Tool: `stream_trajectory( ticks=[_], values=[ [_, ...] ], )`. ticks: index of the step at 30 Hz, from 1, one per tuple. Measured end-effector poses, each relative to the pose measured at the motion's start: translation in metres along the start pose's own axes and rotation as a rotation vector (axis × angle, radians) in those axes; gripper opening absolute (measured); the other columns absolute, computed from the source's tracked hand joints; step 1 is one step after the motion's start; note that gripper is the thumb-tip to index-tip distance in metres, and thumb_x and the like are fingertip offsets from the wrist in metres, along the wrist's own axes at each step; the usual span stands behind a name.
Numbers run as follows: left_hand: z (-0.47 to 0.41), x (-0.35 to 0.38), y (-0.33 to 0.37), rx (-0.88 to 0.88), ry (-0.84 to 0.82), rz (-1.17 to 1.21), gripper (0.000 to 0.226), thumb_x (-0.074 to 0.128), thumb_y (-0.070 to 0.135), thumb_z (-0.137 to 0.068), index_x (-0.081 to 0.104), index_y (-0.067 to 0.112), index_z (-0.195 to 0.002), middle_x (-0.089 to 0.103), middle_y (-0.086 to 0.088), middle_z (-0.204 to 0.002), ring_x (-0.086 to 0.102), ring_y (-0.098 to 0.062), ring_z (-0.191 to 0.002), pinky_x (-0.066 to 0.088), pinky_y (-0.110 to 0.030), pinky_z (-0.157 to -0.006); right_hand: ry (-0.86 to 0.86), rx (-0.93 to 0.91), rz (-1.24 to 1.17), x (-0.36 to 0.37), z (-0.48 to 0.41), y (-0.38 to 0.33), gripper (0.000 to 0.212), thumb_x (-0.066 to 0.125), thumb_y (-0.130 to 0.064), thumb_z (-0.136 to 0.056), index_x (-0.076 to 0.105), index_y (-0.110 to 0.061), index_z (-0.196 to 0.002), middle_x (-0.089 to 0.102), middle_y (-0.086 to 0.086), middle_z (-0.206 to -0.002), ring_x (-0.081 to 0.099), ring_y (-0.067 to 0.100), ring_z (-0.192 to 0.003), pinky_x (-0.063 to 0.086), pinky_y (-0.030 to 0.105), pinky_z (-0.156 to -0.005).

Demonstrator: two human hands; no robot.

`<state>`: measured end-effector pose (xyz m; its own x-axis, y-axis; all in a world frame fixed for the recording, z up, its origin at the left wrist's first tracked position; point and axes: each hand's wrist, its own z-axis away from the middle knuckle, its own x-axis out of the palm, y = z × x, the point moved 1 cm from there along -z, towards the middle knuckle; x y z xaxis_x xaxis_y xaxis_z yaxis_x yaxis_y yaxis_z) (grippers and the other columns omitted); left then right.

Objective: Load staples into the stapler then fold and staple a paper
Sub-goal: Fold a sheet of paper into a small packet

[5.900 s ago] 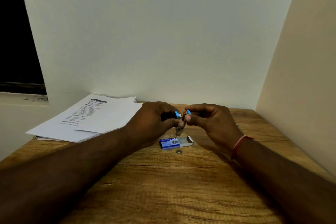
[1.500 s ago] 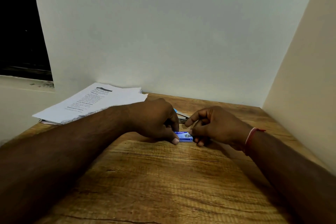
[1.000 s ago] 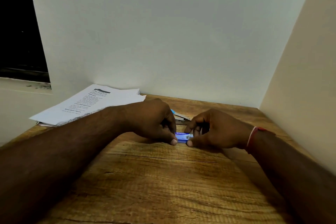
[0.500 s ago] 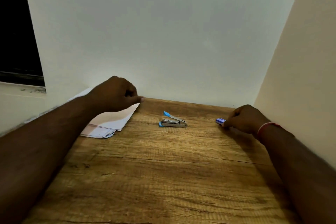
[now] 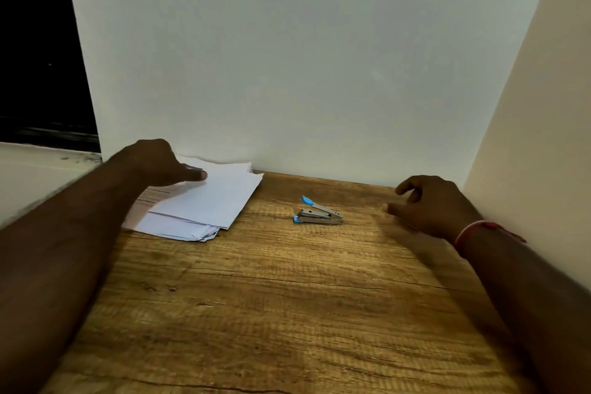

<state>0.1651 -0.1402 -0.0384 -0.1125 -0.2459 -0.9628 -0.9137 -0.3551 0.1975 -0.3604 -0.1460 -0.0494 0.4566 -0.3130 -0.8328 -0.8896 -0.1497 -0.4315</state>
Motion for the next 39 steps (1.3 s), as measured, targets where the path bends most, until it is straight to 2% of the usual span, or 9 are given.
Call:
stream_trajectory(
  ticks=[5,10,14,18,20,23,27,33,39],
  values=[
    [0.015,-0.002,0.021,-0.055,-0.179,0.103,0.105,0.082,0.103,-0.035,0.073,0.008,-0.082,0.076,-0.007,-0.069,0.073,-0.022,-0.072,0.046,-0.03,-0.06,-0.028,-0.192,-0.082,0.022,0.029,-0.039,0.038,0.09,-0.063,-0.082,0.074,-0.043,-0.11,0.074,-0.016,-0.089,0.068,0.002,-0.085,0.056,0.031,-0.073],
    [0.022,0.007,0.031,-0.027,-0.254,0.148,0.089,0.095,0.089,-0.034,0.066,0.024,-0.087,0.071,0.004,-0.09,0.069,-0.016,-0.082,0.048,-0.028,-0.06,-0.01,-0.241,-0.073,0.025,0.033,-0.047,0.039,0.088,-0.065,-0.081,0.077,-0.042,-0.111,0.075,-0.02,-0.087,0.067,0.001,-0.085,0.06,0.035,-0.076],
    [0.024,0.007,0.032,-0.02,-0.277,0.222,0.068,0.1,0.077,-0.055,0.068,0.029,-0.09,0.068,0.005,-0.094,0.064,-0.014,-0.084,0.048,-0.03,-0.063,0.01,-0.231,-0.094,0.022,0.03,-0.041,0.039,0.088,-0.064,-0.082,0.079,-0.04,-0.11,0.075,-0.019,-0.087,0.067,0.001,-0.084,0.054,0.031,-0.071],
    [0.026,0.001,0.035,0.051,-0.146,0.214,0.062,0.074,0.059,-0.102,0.079,-0.002,-0.114,0.077,-0.019,-0.113,0.072,-0.033,-0.103,0.052,-0.034,-0.08,0.039,-0.234,-0.125,0.021,0.031,-0.044,0.037,0.089,-0.062,-0.083,0.079,-0.038,-0.109,0.076,-0.02,-0.089,0.068,0.001,-0.082,0.055,0.03,-0.071],
    [0.027,-0.004,0.036,0.05,-0.113,0.469,0.053,0.071,0.046,-0.109,0.076,-0.007,-0.102,0.073,-0.025,-0.104,0.068,-0.035,-0.091,0.051,-0.036,-0.076,0.064,-0.251,-0.159,0.019,0.032,-0.046,0.032,0.088,-0.059,-0.085,0.079,-0.039,-0.108,0.076,-0.019,-0.091,0.069,0.003,-0.083,0.058,0.03,-0.073],
    [0.032,-0.013,0.043,0.078,0.007,0.92,0.038,0.075,0.039,-0.107,0.072,0.008,-0.087,0.068,-0.006,-0.074,0.058,-0.021,-0.062,0.044,-0.028,-0.059,0.118,-0.247,-0.345,0.016,0.034,-0.05,0.022,0.089,-0.052,-0.087,0.081,-0.039,-0.103,0.079,-0.017,-0.09,0.073,0.007,-0.085,0.058,0.024,-0.075],
    [0.048,-0.024,0.069,0.204,0.164,1.199,0.038,0.072,0.043,-0.109,0.072,0.008,-0.096,0.045,0.01,-0.042,0.035,-0.01,-0.031,0.027,-0.016,-0.037,0.099,-0.157,-0.838,0.017,0.043,-0.068,0.007,0.089,-0.036,-0.093,0.088,-0.031,-0.096,0.084,-0.006,-0.086,0.074,0.004,-0.075,0.058,0.029,-0.071],
    [0.091,-0.031,0.113,0.401,0.311,1.298,0.029,0.074,0.044,-0.107,0.074,0.024,-0.087,0.059,0.02,-0.057,0.05,0.002,-0.048,0.039,-0.012,-0.05,-0.117,-0.151,-1.222,0.018,0.061,-0.091,0.036,0.089,-0.041,-0.085,0.088,-0.018,-0.111,0.073,0.006,-0.078,0.057,0.016,-0.062,0.05,0.028,-0.056],
    [0.113,-0.027,0.129,0.501,0.262,1.345,0.029,0.076,0.044,-0.106,0.074,0.024,-0.085,0.061,0.002,-0.076,0.052,-0.015,-0.075,0.045,-0.031,-0.072,-0.072,-0.096,-1.212,0.012,0.061,-0.091,0.021,0.088,-0.034,-0.091,0.09,-0.016,-0.102,0.068,0.005,-0.082,0.05,0.016,-0.065,0.045,0.027,-0.055]
  ],
)
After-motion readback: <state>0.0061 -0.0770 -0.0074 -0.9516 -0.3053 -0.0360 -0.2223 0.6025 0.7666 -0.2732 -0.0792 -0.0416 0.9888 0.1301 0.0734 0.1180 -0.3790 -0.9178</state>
